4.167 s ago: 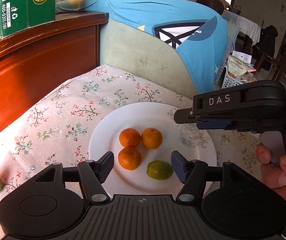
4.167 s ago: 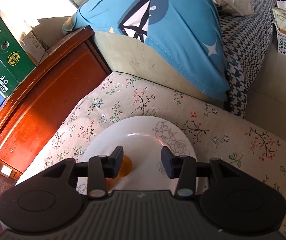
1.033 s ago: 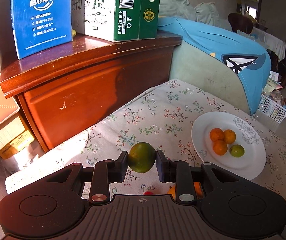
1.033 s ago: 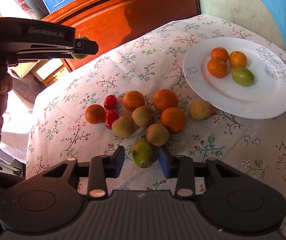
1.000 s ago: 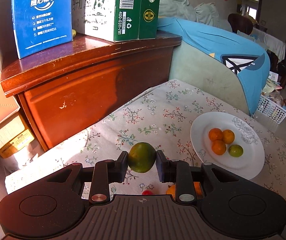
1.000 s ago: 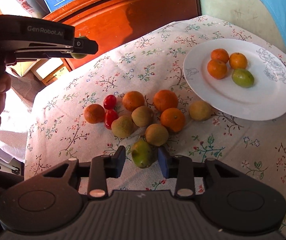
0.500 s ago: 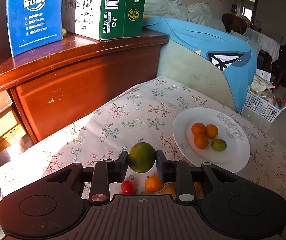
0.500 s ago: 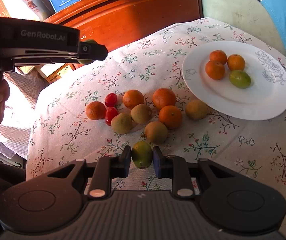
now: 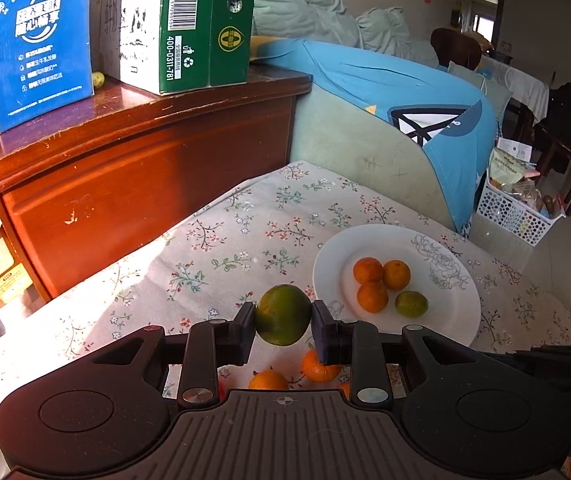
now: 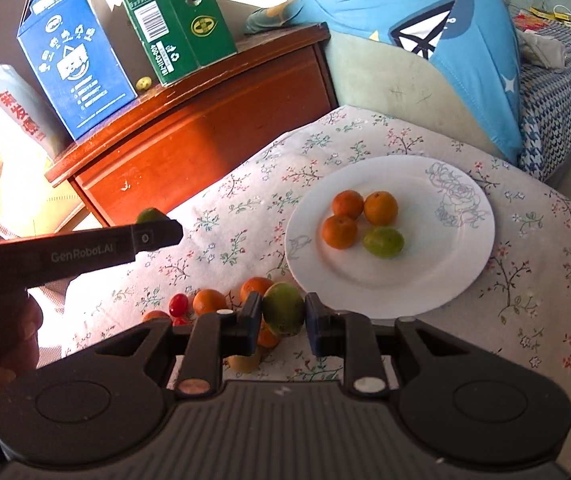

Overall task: Organize fruits
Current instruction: 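Carry both green fruits over the white plate and lower them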

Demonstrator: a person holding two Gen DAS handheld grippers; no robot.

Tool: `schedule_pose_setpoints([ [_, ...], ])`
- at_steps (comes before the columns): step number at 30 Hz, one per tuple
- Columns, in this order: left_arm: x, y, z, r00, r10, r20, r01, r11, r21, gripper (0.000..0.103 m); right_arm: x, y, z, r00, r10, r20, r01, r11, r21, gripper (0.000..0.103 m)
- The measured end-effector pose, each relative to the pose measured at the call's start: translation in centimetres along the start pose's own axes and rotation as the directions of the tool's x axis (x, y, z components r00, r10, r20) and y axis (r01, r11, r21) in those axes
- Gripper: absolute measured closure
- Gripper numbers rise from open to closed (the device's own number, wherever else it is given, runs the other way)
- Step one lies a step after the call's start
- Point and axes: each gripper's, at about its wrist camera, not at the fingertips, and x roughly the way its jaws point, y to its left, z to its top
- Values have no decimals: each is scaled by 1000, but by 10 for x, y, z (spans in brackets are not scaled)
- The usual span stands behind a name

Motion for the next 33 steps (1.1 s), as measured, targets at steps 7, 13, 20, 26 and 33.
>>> schedule_pose_setpoints([
  [7,3,-20,7,999,-38,13,38,999,6,76,-11,-24,31,997,-39,66,37,999,35,80],
  [13,11,-38,10,997,-74,15,74,997,21,76,-12,-33,49,995,-53,86,55,998,-17,80],
  [20,25,-57,10,994,-110,3,110,993,48,76,-2,-55,66,996,-40,81,41,999,-16,80],
  [26,44,-64,7,986,-162,-37,162,987,15,76,18,-75,73,998,-55,38,54,998,13,80],
  [33,66,-72,-1,984,-153,-89,156,988,22,76,41,-89,73,997,-74,-16,74,997,13,80],
])
